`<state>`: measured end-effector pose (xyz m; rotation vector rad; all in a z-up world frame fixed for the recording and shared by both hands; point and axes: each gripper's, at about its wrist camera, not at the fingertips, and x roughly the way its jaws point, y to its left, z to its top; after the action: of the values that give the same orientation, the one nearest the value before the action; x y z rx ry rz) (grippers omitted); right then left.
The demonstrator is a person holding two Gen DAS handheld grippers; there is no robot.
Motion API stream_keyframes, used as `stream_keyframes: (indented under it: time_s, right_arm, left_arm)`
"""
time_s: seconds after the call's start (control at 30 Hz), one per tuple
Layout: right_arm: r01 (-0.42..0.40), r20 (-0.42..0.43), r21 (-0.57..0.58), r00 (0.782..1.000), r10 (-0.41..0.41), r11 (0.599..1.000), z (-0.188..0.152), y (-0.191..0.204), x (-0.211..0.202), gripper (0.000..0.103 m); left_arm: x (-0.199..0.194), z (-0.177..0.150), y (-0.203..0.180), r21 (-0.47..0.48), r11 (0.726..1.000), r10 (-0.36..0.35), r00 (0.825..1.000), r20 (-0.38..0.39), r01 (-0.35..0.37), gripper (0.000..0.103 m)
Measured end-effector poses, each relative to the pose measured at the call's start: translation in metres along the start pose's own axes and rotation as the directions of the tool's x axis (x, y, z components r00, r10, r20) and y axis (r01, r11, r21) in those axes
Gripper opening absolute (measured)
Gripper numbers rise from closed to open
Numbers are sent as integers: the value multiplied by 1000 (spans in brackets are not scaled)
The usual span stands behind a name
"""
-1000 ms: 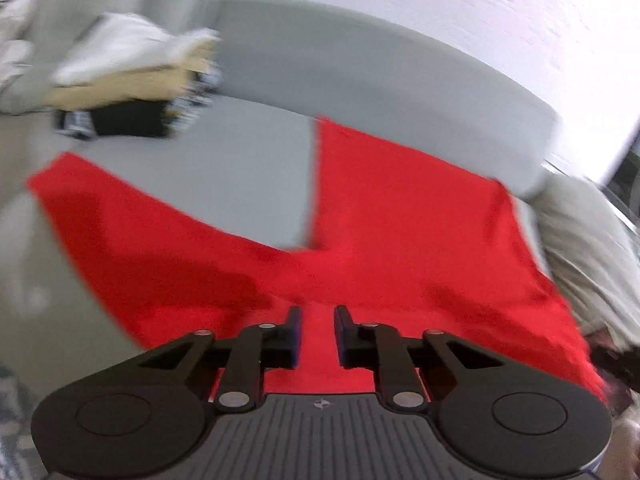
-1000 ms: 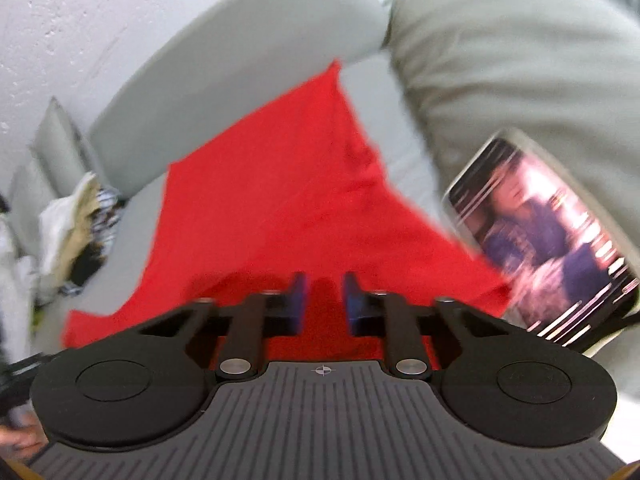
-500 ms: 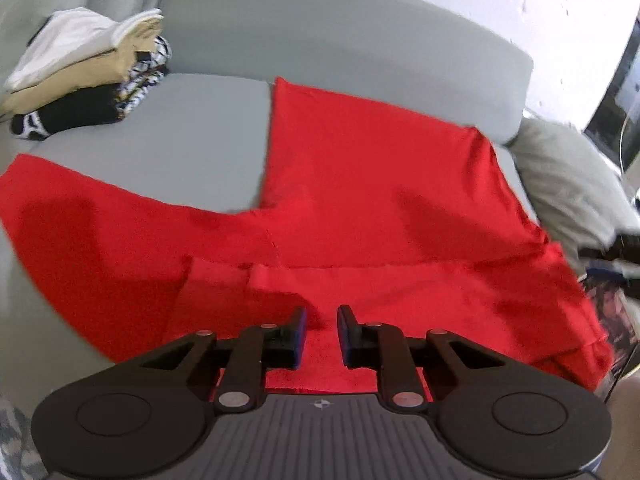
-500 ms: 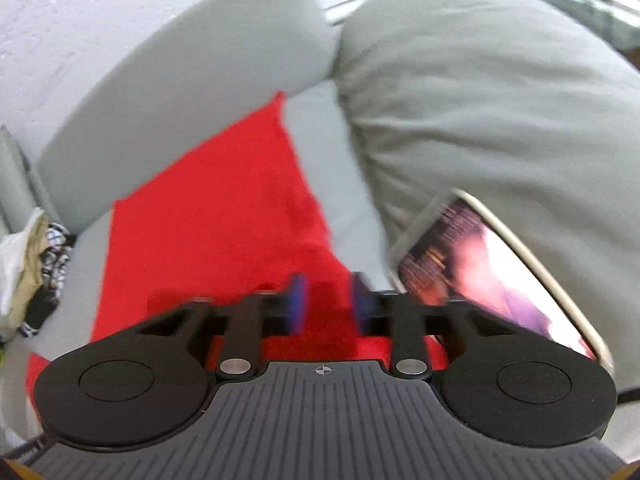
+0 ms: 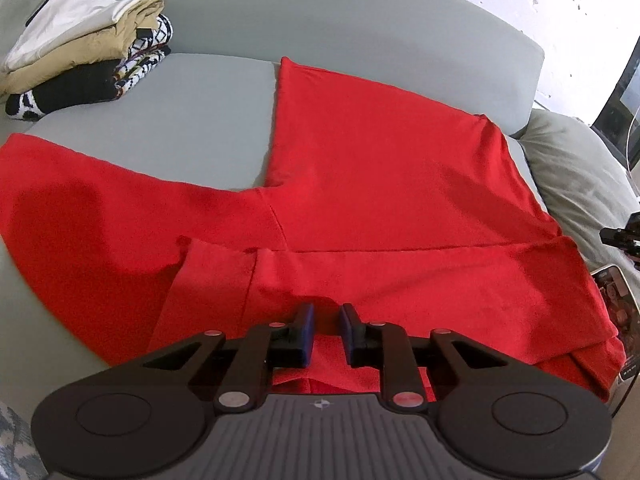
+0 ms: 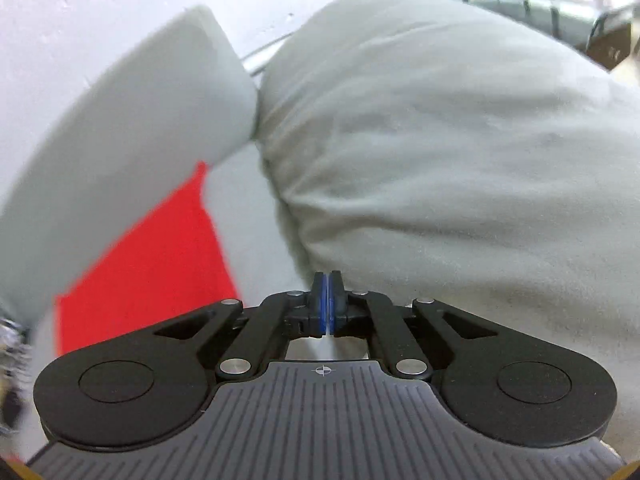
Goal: Fold clothes
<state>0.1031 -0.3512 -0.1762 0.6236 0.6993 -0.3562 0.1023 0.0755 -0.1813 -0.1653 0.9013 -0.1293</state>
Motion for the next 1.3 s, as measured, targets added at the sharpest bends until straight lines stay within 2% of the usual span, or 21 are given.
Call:
stream_keyframes:
  time_s: [0.07,0.13,0.2,0.23,0.3,0.33,0.37,0.4,0.43,0.53,0.6,0.63,0.67,0.73,0.93,1.0,1.07,1.17,1.3]
  right_arm:
    - [-77,-69,-72,995,72,994,-6,9,-8,11]
    - [-189,-194,-125,967,163,974,-20,21,-7,11]
    - [-236,-305,-130,934,187,963,-38,27,1,9]
    - [-218,-319,-143,934,163,966,-44,29,0,4]
    - [-81,-249,-191,968,31,978,-47,30,-13,0]
    - [-11,-212,-212,977,-35,977,-48,30,-19,0]
    - [59,-173,-229,980,-100,972,-50,30,-26,6]
    - [130,-133,-244,977,-166,961,-52,30,-33,6]
    - [155,-110,-261,976,-189,953,-53,31,-41,10]
    - [10,-176,-362,981,-78,932,-75,47,-68,11]
    - [-61,-212,-479,976,-48,876,-101,65,-75,17]
    - [-84,-232,-529,971,-49,844,-115,72,-75,28]
    - [-93,-252,-574,965,-67,814,-127,77,-72,35]
    - [-69,-216,-661,971,-102,747,-146,88,-77,35]
    - [-39,-237,-723,952,-196,690,-159,88,-104,35]
    - [-43,-237,-720,953,-187,693,-158,86,-116,37]
    - [-51,-229,-720,959,-168,692,-158,81,-129,46]
    - [-58,-164,-761,981,-105,647,-172,85,-148,49]
    - [-46,-95,-813,994,-55,580,-188,104,-149,44]
  left_arm:
    - [0,0,0,-5,1000,0,1000,0,0,21]
    - [0,1,0,-5,1000,1,1000,0,-1,21]
    - [0,1,1,-8,1000,0,1000,-2,0,21]
    - [0,1,2,-11,1000,-1,1000,-3,1,22]
    - [0,2,2,-13,1000,0,1000,-3,0,22]
    - [0,2,2,-10,1000,2,1000,-3,-2,22]
    - [0,1,1,-7,1000,4,1000,-3,-4,22]
    - [0,1,0,-3,1000,7,1000,-2,-7,22]
    - [0,1,0,-1,1000,9,1000,-2,-9,22]
    - [-1,1,0,1,1000,11,1000,0,-11,22]
    - [-2,1,1,1,1000,9,1000,-1,-9,22]
    - [-2,0,1,3,1000,9,1000,-2,-9,22]
    - [-4,0,0,10,1000,11,1000,-2,-11,22]
    - [-7,-2,-3,31,999,18,1000,-4,-18,21]
    - [-32,-20,-25,104,994,26,1000,3,-27,21]
    - [-42,-27,-33,127,992,22,1000,10,-23,21]
    - [-55,-36,-39,116,993,-17,999,40,12,21]
    - [-60,-46,-49,114,992,-53,997,59,46,21]
    - [-47,-50,-63,143,988,-67,997,32,62,21]
